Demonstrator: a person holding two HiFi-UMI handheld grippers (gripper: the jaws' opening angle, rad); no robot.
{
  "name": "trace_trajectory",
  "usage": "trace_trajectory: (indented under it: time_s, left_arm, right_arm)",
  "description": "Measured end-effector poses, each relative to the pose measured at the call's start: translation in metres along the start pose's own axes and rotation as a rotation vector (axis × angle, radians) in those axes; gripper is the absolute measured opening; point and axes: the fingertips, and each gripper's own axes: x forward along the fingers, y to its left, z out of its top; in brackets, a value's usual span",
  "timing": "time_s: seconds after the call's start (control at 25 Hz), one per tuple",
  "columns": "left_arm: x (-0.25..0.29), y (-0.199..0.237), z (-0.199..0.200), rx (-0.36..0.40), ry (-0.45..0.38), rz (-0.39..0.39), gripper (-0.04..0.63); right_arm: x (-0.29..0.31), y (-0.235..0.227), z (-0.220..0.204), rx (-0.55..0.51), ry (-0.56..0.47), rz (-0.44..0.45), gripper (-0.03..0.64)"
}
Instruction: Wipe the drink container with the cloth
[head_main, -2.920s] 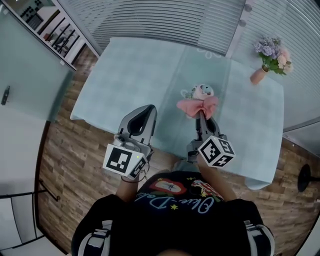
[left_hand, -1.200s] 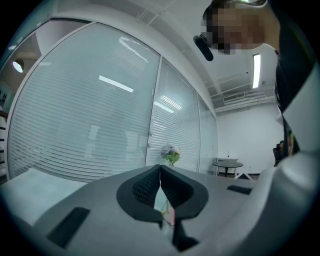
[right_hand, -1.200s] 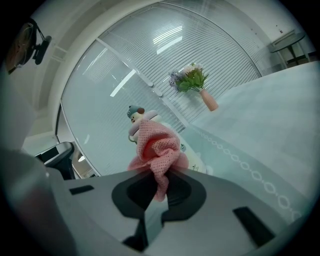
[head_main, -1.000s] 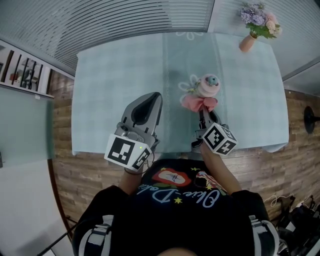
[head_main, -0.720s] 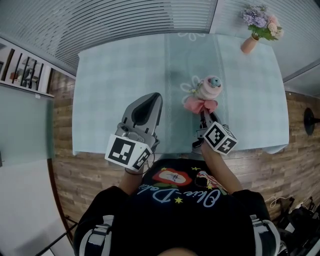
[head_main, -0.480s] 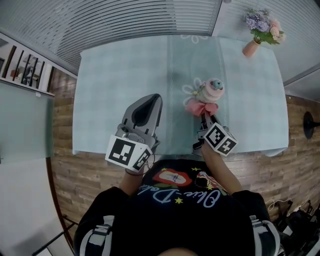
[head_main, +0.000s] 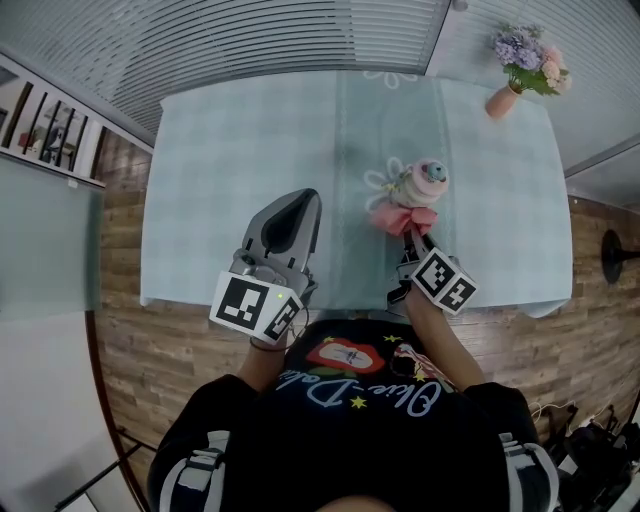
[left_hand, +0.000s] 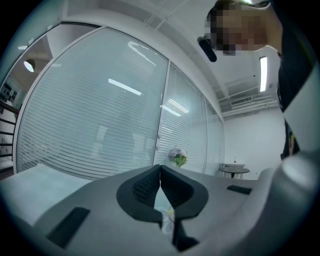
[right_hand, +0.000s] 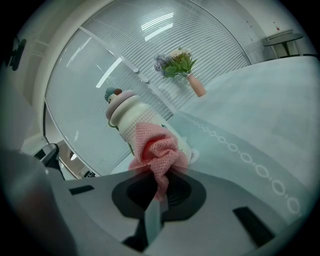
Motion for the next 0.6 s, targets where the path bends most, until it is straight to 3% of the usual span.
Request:
trace_trajectory:
  time_s: [0.2, 0.36, 0.6]
  left_arm:
    - [0.004, -0.002, 0.001, -0.005, -0.005, -0.004, 0.005]
    - [0.012, -0.007, 0.002, -0.002, -0.007, -0.018, 0.005]
    - [0.027, -0.022, 0.004, 0.009, -0.003, -0.051, 0.005]
  right_arm:
    - [-0.025, -0.007, 0.005, -0.026, 0.007, 0.051, 0.017]
    - [-0.05, -0.008, 0.027, -0.132, -0.016, 0.112, 0.017]
    - [-0.066, 0.015, 0.067, -0.259, -0.034, 0.282, 0.017]
